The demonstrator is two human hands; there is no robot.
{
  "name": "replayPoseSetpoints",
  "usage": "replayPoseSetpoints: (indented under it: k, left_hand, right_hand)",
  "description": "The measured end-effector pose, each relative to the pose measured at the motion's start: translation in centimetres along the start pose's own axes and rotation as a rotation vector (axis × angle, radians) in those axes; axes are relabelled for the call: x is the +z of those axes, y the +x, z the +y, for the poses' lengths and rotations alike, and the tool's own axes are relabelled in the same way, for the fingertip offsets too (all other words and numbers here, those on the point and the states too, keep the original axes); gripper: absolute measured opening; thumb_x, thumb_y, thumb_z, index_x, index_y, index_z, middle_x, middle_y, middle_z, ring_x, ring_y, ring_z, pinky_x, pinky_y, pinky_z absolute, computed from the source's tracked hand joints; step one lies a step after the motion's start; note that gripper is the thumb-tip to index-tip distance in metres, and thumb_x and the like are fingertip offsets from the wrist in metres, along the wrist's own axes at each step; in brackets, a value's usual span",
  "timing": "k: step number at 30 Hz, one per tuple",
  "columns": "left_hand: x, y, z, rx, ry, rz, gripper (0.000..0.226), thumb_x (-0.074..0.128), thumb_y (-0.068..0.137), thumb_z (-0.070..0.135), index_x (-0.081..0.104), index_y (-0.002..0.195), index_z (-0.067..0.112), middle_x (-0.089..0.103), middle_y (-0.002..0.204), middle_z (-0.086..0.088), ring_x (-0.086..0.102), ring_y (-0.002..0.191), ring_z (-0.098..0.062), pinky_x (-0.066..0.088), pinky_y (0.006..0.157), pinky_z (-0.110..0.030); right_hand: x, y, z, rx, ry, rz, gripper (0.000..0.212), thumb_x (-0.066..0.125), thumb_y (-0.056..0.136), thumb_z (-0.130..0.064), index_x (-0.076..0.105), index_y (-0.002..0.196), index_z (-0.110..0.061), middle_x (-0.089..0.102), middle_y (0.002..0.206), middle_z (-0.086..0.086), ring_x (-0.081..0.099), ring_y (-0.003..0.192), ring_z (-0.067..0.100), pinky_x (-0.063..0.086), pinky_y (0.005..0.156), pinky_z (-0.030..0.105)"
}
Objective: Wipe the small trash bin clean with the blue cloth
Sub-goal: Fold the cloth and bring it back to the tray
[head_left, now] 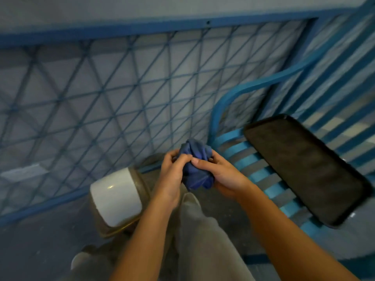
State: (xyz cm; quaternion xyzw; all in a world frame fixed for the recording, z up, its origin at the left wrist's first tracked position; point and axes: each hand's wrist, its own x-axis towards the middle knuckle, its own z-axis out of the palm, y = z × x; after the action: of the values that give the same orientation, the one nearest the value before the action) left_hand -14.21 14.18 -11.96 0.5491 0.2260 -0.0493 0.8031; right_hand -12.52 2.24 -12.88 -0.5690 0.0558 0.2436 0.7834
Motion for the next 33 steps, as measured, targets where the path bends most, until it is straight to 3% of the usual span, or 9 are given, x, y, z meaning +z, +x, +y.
replayPoseSetpoints:
  k: [6, 8, 12, 15, 17, 19, 22, 29, 33]
  left_hand:
    - [8.2, -0.4, -1.2, 0.044, 0.077, -0.243, 0.02, 0.053, 0.087, -0.001, 0.052, 0.092, 0.018, 0.062, 0.091, -0.008, 0.061, 0.074, -0.01, 0.05, 0.066, -0.019]
    - [10.8, -0.6, -1.8, 0.06, 0.126, -0.294, 0.021, 0.052, 0.088, 0.0, 0.052, 0.099, 0.018, 0.062, 0.098, -0.006, 0.061, 0.078, -0.005, 0.049, 0.064, -0.011]
    - [15.7, -0.7, -3.0, 0.064, 0.325, -0.38, 0.03, 0.053, 0.09, 0.01, 0.051, 0.119, 0.015, 0.057, 0.121, -0.005, 0.054, 0.095, -0.007, 0.041, 0.068, -0.013]
    - [18.8, -0.4, -3.8, 0.063, 0.422, -0.42, 0.021, 0.052, 0.091, 0.015, 0.054, 0.111, 0.021, 0.056, 0.12, 0.001, 0.053, 0.093, -0.003, 0.039, 0.068, -0.013]
    - [20.2, 0.0, -4.6, 0.06, 0.474, -0.438, 0.017, 0.052, 0.091, 0.017, 0.056, 0.106, 0.023, 0.057, 0.119, 0.002, 0.053, 0.094, -0.004, 0.041, 0.07, -0.016]
    - [21.1, 0.5, -5.4, 0.043, 0.531, -0.443, 0.016, 0.052, 0.091, 0.019, 0.058, 0.106, 0.024, 0.057, 0.118, 0.002, 0.054, 0.103, -0.01, 0.042, 0.078, -0.022]
    - [22.0, 1.7, -6.6, 0.031, 0.592, -0.43, 0.015, 0.051, 0.092, 0.021, 0.059, 0.104, 0.025, 0.057, 0.118, 0.001, 0.054, 0.109, -0.015, 0.043, 0.087, -0.028]
    - [23.4, 4.4, -8.9, 0.018, 0.651, -0.416, 0.014, 0.052, 0.091, 0.019, 0.059, 0.102, 0.023, 0.058, 0.11, 0.001, 0.057, 0.094, -0.011, 0.042, 0.065, -0.018]
    - [23.2, 5.2, -9.8, 0.019, 0.661, -0.418, 0.016, 0.052, 0.091, 0.017, 0.06, 0.104, 0.02, 0.06, 0.104, 0.002, 0.057, 0.09, -0.011, 0.041, 0.063, -0.018]
  right_hand:
    - [-7.9, -3.1, -4.1, -0.108, 0.117, 0.179, 0.039, 0.059, 0.084, -0.004, 0.051, 0.122, 0.0, 0.062, 0.115, 0.022, 0.067, 0.09, 0.024, 0.056, 0.08, 0.033]
    - [-10.6, -3.7, -5.1, -0.146, 0.173, 0.271, 0.03, 0.056, 0.087, -0.003, 0.055, 0.117, -0.005, 0.064, 0.111, 0.018, 0.069, 0.084, 0.02, 0.058, 0.076, 0.031]
    - [-15.9, -4.5, -6.5, -0.14, 0.211, 0.539, 0.041, 0.062, 0.085, -0.007, 0.05, 0.125, -0.007, 0.063, 0.117, 0.017, 0.064, 0.094, 0.028, 0.057, 0.077, 0.039]
    - [-19.4, -4.7, -7.2, -0.123, 0.22, 0.737, 0.039, 0.063, 0.086, -0.007, 0.048, 0.121, -0.006, 0.062, 0.105, 0.012, 0.063, 0.08, 0.023, 0.056, 0.054, 0.03]
    - [-22.1, -4.5, -7.3, -0.092, 0.194, 0.864, 0.05, 0.065, 0.085, -0.009, 0.043, 0.129, -0.005, 0.058, 0.115, 0.015, 0.062, 0.083, 0.026, 0.053, 0.06, 0.035]
    - [-24.6, -4.3, -7.1, -0.037, 0.173, 0.951, 0.057, 0.066, 0.084, -0.01, 0.039, 0.133, -0.006, 0.053, 0.129, 0.018, 0.06, 0.1, 0.034, 0.051, 0.075, 0.042]
    - [-27.5, -3.9, -6.6, 0.036, 0.081, 1.018, 0.057, 0.066, 0.085, -0.013, 0.038, 0.134, -0.006, 0.05, 0.133, 0.019, 0.056, 0.113, 0.037, 0.049, 0.08, 0.041]
    - [-31.7, -2.5, -3.4, 0.14, 0.013, 1.129, 0.062, 0.066, 0.084, -0.023, 0.038, 0.138, -0.01, 0.047, 0.138, 0.017, 0.05, 0.119, 0.039, 0.046, 0.098, 0.051]
    - [-31.9, -2.2, -2.5, 0.222, 0.094, 1.18, 0.056, 0.063, 0.087, -0.021, 0.039, 0.137, -0.014, 0.044, 0.139, 0.016, 0.047, 0.122, 0.038, 0.048, 0.094, 0.046]
